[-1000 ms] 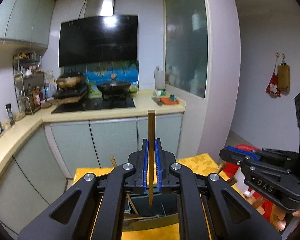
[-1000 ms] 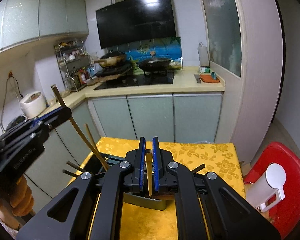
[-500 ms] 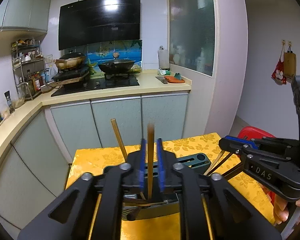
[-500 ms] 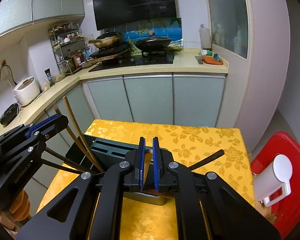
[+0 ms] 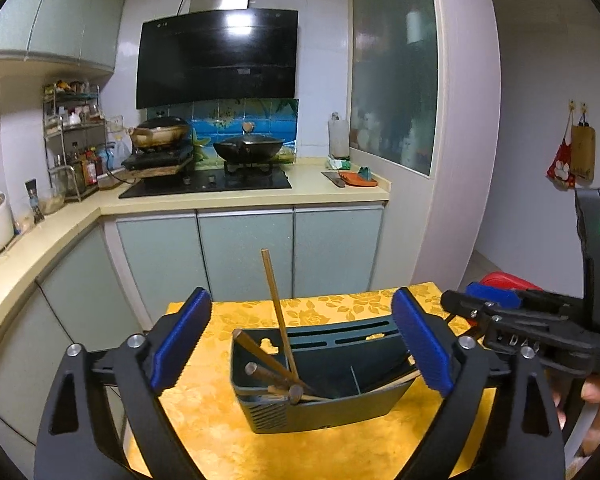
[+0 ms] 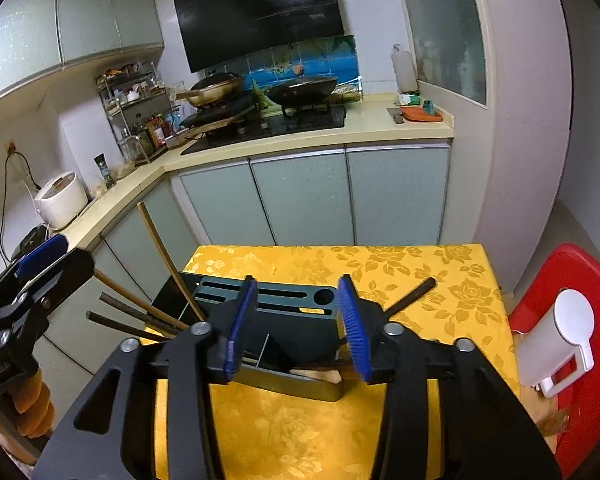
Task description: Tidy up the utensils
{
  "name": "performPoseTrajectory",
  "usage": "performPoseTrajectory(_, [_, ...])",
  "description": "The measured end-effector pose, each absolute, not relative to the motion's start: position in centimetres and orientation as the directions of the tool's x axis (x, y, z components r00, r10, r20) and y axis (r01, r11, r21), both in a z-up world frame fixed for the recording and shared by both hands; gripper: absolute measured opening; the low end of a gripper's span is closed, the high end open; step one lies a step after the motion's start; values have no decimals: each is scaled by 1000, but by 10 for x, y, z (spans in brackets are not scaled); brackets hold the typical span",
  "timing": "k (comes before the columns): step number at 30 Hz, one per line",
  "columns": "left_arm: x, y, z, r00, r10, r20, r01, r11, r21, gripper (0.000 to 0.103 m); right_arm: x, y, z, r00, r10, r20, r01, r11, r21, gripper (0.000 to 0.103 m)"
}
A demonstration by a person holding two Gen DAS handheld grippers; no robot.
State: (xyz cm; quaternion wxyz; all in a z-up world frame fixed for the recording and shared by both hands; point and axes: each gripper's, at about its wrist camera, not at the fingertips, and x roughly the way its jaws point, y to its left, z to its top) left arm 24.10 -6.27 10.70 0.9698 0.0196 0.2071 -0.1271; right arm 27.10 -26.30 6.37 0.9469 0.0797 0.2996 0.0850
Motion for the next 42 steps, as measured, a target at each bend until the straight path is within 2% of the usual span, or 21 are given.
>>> performPoseTrajectory(5, [223,-60,106,896,-212,-390,238,971,17,94,252,-268,68,838,165,-520,-81,980,179,67])
performPoseTrajectory(12, [207,-54,99,908,-162,-385,195,980,46,94,223,-268,67,873,108,-476,-54,990,127,78])
performPoseTrajectory(21, [171,-46,80,920,-121,-373,155,986,63,94,168,-260,57,929,30,-369,-8,998,60,96])
performPoseTrajectory(28, [134,-48,65,933,-99,-347,142,985,100,94,130,-252,40,941,8,-338,10,999,50,96])
performPoseTrajectory(34, [106,-41,57,937,-91,-337,124,989,78,94,103,-241,24,951,-57,-304,51,998,-28,96])
performPoseTrajectory(42, [82,-35,40,945,-68,-320,95,993,70,96,80,-228,7,951,-48,-307,34,998,-49,96])
